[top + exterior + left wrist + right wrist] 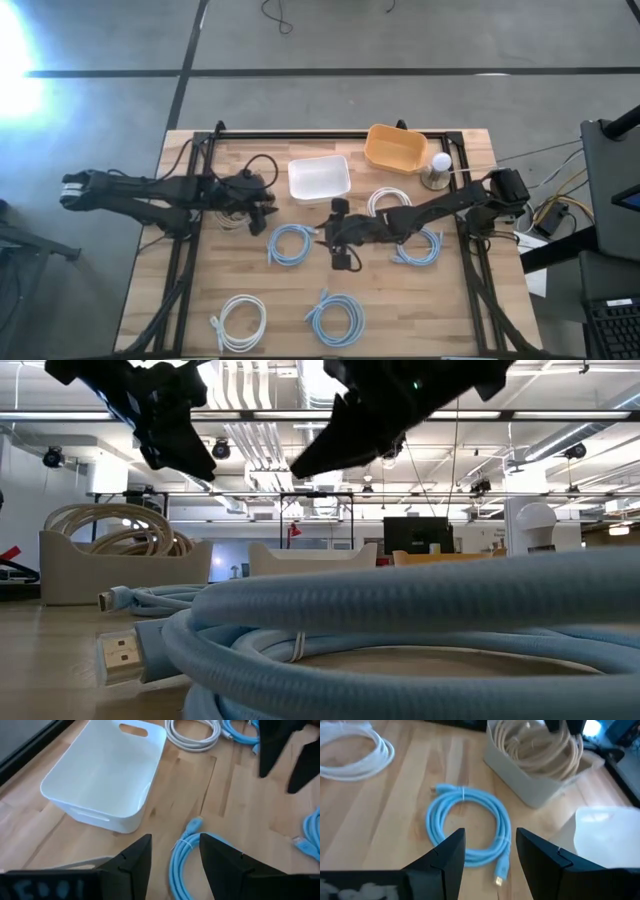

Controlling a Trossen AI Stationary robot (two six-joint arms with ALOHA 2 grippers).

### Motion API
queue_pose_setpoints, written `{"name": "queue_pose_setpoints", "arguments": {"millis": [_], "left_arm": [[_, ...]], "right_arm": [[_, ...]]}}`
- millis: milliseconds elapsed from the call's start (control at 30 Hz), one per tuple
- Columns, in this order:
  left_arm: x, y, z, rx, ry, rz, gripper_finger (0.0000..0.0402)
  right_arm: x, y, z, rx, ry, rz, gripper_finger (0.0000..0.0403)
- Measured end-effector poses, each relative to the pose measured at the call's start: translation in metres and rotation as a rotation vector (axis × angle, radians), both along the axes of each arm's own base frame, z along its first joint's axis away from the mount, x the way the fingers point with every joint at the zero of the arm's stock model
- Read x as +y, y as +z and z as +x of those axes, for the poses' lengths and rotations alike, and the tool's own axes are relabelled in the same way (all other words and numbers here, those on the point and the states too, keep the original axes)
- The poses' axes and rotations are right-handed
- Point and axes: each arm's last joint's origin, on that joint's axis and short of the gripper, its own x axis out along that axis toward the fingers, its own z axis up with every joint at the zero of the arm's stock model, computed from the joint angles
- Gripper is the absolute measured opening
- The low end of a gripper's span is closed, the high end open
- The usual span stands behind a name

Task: Sort HDMI cables
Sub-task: Put the top left blue HDMI cable into the white bin

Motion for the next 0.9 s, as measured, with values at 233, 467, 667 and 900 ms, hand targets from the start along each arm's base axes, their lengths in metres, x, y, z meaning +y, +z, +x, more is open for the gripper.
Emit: {"name": "queue_pose_setpoints", "arguments": {"millis": [233,467,667,900], "left_arm": [[-0.002,-0.002,0.003,0.01,-0.071,-0.024,0.017],[-0.002,-0.005,0.007,0.024,-0.07,-0.025,0.017],[-0.002,-0.006,0.01,0.012,-0.07,-0.024,0.017],[-0.002,-0.004,0.011,-0.009,-0.071,-0.022,0.017]], "right_arm": [[-0.004,-0.018,-0.008,0.035,-0.028,0.035,0.0171],[-0.005,-0.024,-0.012,-0.054,-0.024,0.067,0.0171],[-0.009,-0.022,-0.01,-0.106,0.007,0.117,0.0171],[-0.006,-0.04,0.009,-0.062,0.026,0.081,0.0171]]}}
